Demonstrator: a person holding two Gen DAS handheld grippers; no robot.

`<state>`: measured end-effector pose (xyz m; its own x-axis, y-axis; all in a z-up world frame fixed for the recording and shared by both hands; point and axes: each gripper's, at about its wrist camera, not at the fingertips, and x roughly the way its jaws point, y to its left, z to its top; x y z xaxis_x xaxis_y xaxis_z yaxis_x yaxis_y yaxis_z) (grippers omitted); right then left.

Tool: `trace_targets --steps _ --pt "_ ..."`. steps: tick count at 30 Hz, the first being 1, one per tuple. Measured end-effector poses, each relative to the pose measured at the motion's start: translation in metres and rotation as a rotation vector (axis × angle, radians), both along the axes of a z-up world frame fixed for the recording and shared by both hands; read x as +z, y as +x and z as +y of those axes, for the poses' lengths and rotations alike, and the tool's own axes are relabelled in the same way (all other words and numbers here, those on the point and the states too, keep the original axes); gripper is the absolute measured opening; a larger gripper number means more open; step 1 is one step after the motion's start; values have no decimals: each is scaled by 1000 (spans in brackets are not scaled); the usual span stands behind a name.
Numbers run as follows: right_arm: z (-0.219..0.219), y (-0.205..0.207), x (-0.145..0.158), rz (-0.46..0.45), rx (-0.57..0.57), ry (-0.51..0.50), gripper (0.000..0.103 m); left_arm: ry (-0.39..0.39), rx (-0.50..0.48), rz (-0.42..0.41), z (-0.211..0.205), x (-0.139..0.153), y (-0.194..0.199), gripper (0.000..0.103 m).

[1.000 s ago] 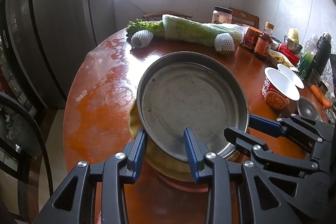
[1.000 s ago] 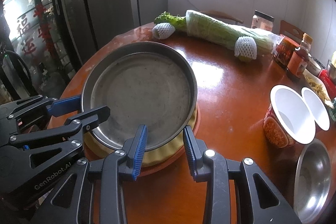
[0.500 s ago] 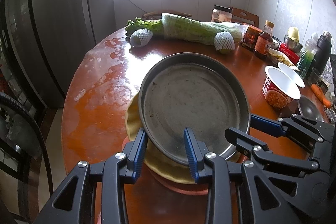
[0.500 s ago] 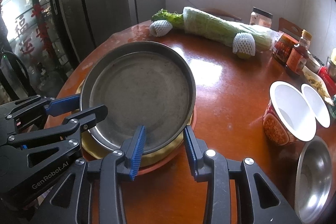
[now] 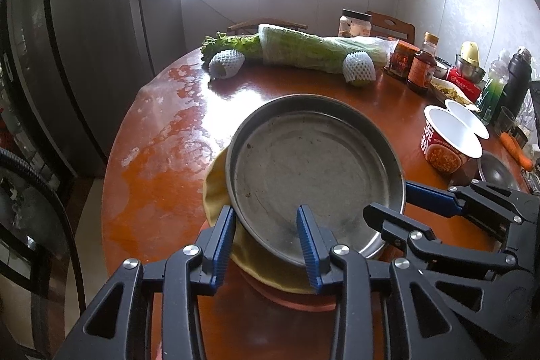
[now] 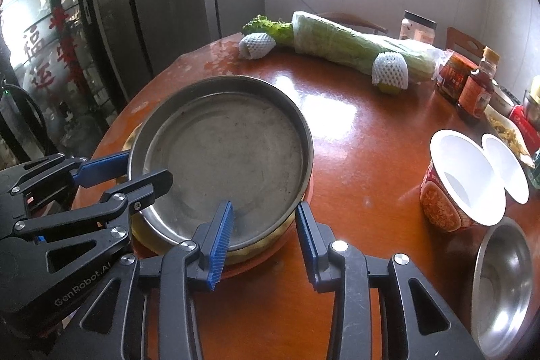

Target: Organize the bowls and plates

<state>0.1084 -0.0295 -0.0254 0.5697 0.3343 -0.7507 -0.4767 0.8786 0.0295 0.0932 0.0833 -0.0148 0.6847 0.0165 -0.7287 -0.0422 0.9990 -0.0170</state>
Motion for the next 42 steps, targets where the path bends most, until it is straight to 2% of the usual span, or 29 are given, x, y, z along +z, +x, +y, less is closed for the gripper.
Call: trace_targets --steps 10,15,42 --pt "-3 -4 7 -14 -5 7 45 7 7 -19 3 7 -4 43" --pt "-4 -7 11 -23 -8 15 48 10 26 -35 7 13 -9 51" --pt "-45 -41 50 -97 -88 84 61 25 -8 -137 -16 53 -36 58"
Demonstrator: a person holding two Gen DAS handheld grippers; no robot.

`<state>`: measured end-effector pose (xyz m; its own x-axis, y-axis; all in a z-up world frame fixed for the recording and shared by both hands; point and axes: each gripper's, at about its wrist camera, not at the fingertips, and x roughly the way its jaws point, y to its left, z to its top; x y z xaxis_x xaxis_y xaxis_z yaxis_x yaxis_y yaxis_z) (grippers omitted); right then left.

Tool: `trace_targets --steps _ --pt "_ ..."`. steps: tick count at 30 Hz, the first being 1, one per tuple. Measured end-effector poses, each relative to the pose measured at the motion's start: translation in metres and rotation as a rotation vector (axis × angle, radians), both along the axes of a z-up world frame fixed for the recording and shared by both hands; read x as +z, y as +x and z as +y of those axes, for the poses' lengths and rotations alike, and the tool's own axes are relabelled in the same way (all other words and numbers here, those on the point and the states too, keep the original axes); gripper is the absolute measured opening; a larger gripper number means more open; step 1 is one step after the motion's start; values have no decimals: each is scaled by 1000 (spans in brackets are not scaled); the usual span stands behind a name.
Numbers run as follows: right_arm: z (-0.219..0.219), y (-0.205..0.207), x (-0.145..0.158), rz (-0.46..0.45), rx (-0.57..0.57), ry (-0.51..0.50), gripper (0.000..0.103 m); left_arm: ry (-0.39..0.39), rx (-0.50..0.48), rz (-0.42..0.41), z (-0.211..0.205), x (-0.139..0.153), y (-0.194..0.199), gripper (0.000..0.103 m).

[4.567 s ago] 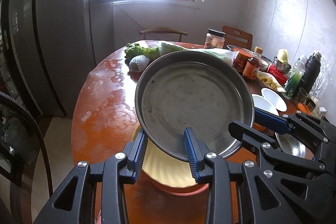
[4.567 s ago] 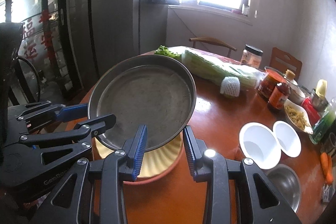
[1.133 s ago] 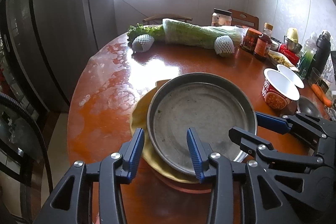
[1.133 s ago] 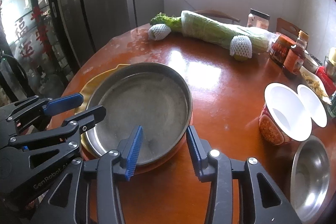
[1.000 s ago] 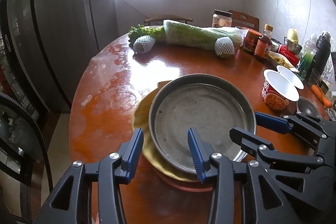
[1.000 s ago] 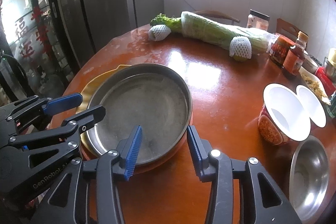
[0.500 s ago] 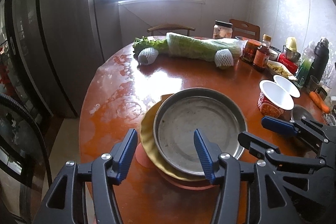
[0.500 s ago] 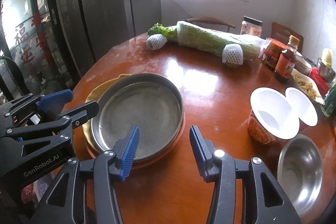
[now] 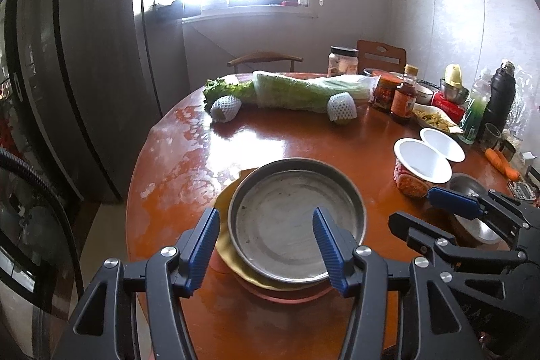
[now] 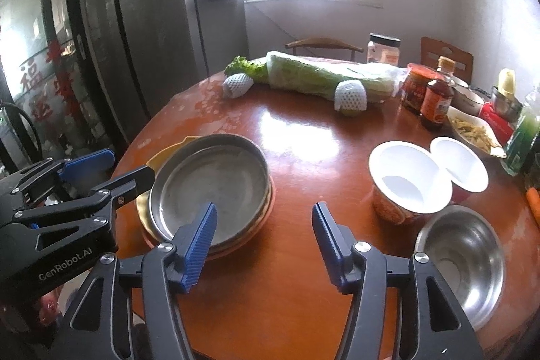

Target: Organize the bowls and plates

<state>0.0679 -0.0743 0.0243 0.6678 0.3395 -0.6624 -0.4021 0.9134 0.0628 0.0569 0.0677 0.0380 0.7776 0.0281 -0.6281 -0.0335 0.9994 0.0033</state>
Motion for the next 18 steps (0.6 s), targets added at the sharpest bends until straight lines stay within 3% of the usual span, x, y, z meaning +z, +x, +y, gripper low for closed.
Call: trace_targets --steps 18 --pt "-42 -29 31 -75 -77 33 67 18 -47 -57 -30 25 -20 65"
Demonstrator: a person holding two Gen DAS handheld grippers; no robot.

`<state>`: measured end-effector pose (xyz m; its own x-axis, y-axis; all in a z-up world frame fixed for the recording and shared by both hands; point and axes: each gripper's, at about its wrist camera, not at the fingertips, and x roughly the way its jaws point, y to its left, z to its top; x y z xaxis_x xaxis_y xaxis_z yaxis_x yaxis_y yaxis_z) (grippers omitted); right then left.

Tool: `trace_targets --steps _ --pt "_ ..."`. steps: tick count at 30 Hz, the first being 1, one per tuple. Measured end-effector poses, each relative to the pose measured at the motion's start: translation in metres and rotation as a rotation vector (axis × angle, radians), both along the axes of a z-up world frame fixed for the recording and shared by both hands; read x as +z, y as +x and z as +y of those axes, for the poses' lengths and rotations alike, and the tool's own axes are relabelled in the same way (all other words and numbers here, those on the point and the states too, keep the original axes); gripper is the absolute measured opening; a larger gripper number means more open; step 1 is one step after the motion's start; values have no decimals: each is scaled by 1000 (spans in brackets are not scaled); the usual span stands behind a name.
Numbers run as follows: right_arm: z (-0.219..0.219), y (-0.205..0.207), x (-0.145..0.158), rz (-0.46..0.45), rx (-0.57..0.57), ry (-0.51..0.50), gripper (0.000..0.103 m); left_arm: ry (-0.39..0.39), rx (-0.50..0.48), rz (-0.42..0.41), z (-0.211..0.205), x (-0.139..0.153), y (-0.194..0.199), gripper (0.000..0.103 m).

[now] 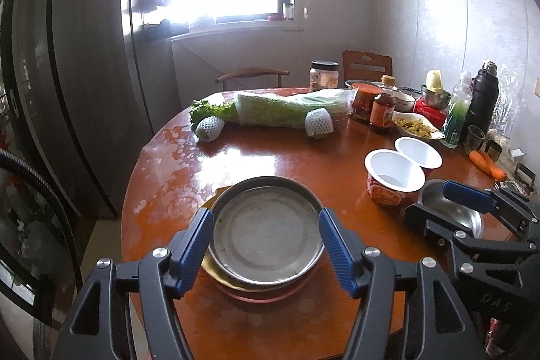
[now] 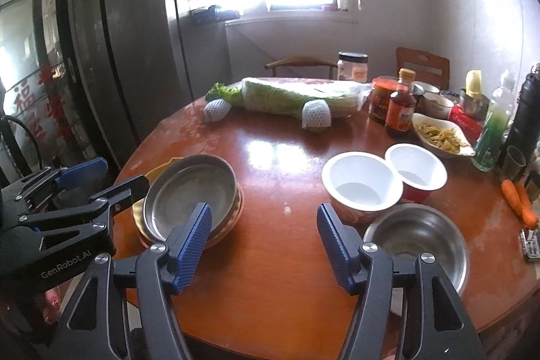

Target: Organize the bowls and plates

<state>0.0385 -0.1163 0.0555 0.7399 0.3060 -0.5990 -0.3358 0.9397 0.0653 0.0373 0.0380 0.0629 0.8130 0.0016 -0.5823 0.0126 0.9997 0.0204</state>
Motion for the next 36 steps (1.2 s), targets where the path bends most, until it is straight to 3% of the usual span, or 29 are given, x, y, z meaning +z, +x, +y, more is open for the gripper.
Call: trace_targets --steps 20,36 --pt "-70 -27 32 -110 -131 38 75 7 -67 -42 -40 19 -12 68" --pt "-150 -43 36 -155 -321 50 76 34 -174 -22 -104 19 -1 68"
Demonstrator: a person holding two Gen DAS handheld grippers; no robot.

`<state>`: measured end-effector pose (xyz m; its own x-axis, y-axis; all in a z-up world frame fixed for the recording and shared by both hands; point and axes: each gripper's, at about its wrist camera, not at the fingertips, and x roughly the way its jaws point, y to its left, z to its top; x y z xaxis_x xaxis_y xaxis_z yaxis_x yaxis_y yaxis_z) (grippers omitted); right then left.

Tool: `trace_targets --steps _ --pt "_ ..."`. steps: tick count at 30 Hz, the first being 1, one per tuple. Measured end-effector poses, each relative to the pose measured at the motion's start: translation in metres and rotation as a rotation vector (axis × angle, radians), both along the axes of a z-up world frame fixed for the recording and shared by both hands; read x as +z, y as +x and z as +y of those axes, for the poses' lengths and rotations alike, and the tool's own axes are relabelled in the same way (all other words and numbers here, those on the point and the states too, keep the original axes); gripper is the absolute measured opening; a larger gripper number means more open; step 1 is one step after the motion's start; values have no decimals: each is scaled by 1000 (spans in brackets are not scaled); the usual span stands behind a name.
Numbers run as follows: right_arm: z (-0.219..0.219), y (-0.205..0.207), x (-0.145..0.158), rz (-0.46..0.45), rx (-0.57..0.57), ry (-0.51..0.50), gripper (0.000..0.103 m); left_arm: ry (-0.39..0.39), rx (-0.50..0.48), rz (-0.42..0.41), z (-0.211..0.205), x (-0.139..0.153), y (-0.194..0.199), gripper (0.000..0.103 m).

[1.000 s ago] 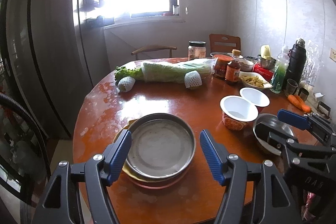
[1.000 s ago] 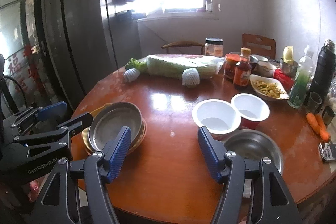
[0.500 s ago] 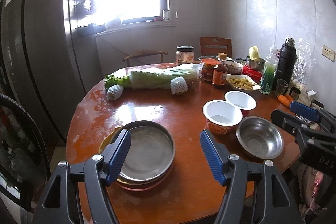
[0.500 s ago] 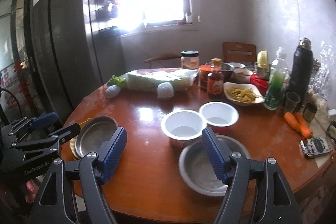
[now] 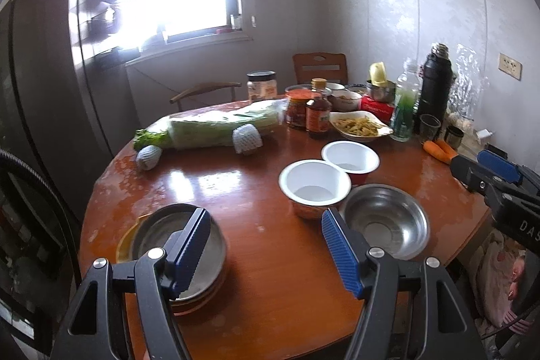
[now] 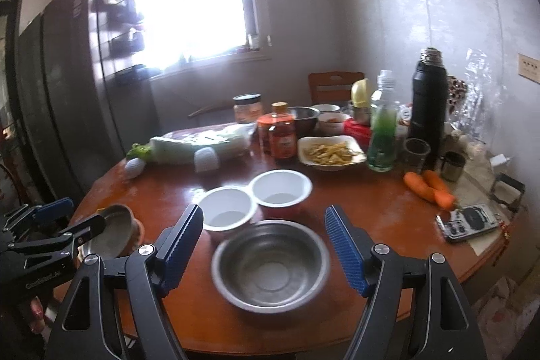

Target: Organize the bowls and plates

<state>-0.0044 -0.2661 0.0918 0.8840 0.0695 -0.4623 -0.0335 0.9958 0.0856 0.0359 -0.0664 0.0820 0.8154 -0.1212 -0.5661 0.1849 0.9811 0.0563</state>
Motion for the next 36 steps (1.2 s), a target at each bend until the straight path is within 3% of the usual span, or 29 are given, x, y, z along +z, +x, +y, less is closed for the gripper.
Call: trace_targets --steps 7,14,27,36 --pt "-28 2 -13 13 -42 17 77 0 -44 43 -26 -12 13 68" --pt "-44 19 -44 81 -53 50 77 -2 -83 116 -49 -37 32 68" --pt "-57 55 -103 203 -49 74 77 1 -112 228 -72 -85 70 68" --pt "-61 74 -119 227 -26 75 77 -17 -137 268 -83 -102 90 68"
